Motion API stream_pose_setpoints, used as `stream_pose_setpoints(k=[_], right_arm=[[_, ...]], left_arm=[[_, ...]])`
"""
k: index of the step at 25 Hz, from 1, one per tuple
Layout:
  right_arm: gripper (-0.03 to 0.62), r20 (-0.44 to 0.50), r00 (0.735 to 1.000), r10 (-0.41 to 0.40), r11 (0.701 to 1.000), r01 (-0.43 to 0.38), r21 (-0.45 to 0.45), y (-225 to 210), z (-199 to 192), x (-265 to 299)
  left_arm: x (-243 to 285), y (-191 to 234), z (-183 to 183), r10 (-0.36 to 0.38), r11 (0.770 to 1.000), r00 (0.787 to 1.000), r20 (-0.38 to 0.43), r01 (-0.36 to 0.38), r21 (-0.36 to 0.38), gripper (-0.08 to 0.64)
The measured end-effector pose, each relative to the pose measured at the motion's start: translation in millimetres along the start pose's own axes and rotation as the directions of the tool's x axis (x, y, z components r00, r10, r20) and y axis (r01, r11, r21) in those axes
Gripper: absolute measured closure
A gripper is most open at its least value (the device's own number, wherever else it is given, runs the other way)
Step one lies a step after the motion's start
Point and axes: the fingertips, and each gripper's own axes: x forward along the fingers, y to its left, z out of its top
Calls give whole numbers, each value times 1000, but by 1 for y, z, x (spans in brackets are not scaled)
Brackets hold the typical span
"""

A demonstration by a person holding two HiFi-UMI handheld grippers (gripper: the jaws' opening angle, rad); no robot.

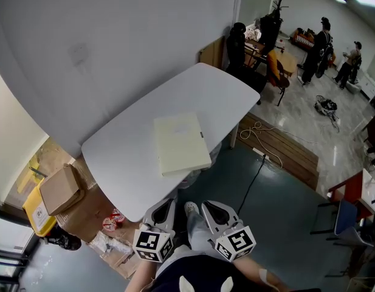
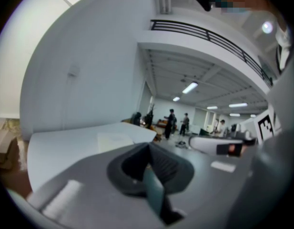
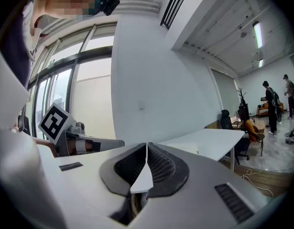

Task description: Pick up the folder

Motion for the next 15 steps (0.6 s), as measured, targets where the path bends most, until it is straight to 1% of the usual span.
stream_pose_setpoints(k=[9,15], right_arm=[[577,8,1000,1,1000,-1,4,-29,15,27],[577,-4,1000,15,1000,-15,11,-44,14,43]], left_arm=[[34,12,21,0,1000,1000,-4,0,25,555],[51,20,22,8,1000,1000,-18,-8,24,555]])
